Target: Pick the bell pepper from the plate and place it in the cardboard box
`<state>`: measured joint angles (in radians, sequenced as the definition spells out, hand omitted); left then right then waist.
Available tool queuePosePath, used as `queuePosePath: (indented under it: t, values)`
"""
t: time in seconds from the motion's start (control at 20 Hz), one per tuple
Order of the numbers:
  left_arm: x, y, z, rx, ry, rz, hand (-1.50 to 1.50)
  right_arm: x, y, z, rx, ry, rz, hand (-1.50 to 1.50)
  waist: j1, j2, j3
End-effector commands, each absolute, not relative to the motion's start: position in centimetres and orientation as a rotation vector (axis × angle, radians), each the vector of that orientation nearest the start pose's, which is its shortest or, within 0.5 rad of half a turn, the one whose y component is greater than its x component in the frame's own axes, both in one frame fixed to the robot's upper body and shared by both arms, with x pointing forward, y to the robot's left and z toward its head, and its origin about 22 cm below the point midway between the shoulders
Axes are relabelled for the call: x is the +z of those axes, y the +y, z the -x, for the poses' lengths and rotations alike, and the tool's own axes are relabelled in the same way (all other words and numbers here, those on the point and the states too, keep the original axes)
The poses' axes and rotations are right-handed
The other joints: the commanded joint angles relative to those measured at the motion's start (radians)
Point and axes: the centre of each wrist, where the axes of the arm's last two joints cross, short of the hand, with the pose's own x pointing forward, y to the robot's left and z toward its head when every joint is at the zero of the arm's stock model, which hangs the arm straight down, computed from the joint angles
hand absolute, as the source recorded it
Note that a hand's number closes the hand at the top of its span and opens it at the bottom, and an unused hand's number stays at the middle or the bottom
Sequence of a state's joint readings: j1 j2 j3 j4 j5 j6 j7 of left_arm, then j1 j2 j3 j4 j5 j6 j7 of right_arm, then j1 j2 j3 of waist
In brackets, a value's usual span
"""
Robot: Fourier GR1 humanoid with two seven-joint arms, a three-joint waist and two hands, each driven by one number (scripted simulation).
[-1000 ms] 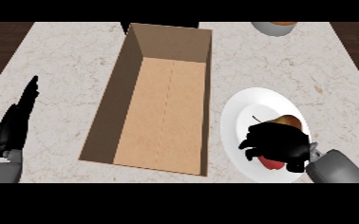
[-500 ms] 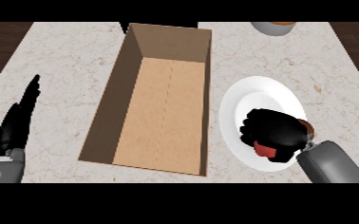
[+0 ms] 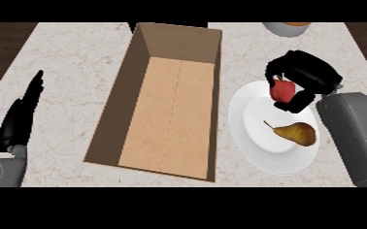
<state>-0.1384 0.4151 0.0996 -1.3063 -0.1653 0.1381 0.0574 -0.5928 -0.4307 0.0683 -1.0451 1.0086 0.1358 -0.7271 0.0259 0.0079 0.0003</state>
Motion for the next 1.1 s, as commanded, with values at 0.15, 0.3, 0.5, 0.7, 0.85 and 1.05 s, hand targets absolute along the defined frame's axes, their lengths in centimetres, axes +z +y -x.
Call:
queuePosePath:
  t: [0.15, 0.3, 0.5, 0.7, 0.85, 1.05]
  values:
    - [1.4, 34.6, -27.0, -0.230, -1.371, -0.616, 0.00, 14.8, -29.3, -41.1, 1.465, -2.107, 0.573, 1.50, -0.009, -0.005, 0.000]
    - [1.3, 35.6, -25.8, -0.224, -1.364, -0.652, 0.00, 14.9, -26.6, -41.0, 1.454, -2.169, 0.450, 1.50, -0.014, -0.010, 0.000]
    - [0.8, 35.7, -24.8, -0.210, -1.348, -0.649, 0.00, 15.6, -25.6, -40.2, 1.488, -2.169, 0.326, 1.50, -0.024, -0.011, 0.000]
    - [1.8, 35.2, -26.0, -0.223, -1.361, -0.638, 0.00, 16.6, -19.3, -41.1, 1.411, -2.154, 0.139, 1.50, -0.017, -0.010, 0.000]
    - [2.7, 38.0, -26.9, -0.210, -1.363, -0.662, 0.00, 18.8, -17.0, -40.6, 1.396, -2.119, 0.077, 1.50, -0.028, -0.010, -0.001]
    - [2.9, 35.6, -26.8, -0.225, -1.380, -0.655, 0.00, 19.9, -11.7, -40.1, 1.324, -2.102, 0.043, 1.50, -0.018, -0.009, -0.001]
